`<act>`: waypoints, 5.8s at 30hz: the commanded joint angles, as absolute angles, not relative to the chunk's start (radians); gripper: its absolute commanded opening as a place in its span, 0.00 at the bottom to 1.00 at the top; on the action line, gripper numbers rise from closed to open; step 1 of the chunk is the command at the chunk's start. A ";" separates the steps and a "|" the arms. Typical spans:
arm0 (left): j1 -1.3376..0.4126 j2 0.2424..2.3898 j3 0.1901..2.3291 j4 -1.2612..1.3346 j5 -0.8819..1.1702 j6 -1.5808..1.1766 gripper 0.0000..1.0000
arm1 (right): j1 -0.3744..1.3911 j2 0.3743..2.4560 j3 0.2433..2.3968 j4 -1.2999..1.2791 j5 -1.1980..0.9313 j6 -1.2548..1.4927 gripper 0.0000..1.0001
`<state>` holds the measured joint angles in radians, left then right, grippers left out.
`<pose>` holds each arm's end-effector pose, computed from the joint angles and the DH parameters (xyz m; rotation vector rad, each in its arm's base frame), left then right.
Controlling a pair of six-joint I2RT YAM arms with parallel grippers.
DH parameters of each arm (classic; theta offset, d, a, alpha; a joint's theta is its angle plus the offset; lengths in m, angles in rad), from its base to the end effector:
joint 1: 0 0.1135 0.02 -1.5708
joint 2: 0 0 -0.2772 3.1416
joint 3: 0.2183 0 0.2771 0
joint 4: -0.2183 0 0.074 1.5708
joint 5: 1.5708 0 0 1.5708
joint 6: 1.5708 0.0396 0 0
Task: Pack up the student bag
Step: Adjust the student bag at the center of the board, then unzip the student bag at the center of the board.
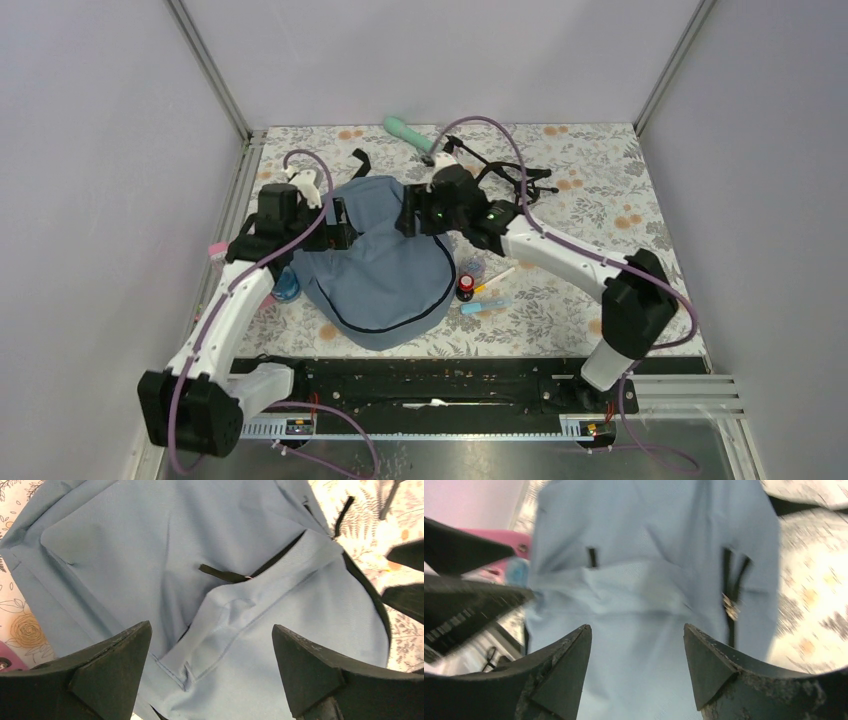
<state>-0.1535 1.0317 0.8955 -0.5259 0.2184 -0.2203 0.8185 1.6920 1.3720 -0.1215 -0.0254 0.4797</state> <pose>0.2386 -0.0456 0.3048 0.0453 2.2514 -0.4463 0.2944 0.3160 0.3120 -0.3738 2.0843 0.8322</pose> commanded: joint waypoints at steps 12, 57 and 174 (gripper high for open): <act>-0.174 1.159 0.969 -0.599 0.291 -0.046 0.99 | 0.784 1.309 0.899 -0.166 0.054 0.615 0.68; -0.416 1.268 1.028 -0.346 0.543 -0.309 0.00 | 0.605 1.777 1.594 -0.236 0.074 0.188 0.00; -0.423 1.741 1.433 -0.560 0.177 0.123 0.00 | 0.290 1.743 1.308 0.068 -0.465 0.440 0.00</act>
<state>-0.4068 1.8099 1.3968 -0.4660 0.2363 0.1234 0.2913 1.7630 1.2953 -0.0391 -0.4561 0.4240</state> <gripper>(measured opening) 0.010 0.067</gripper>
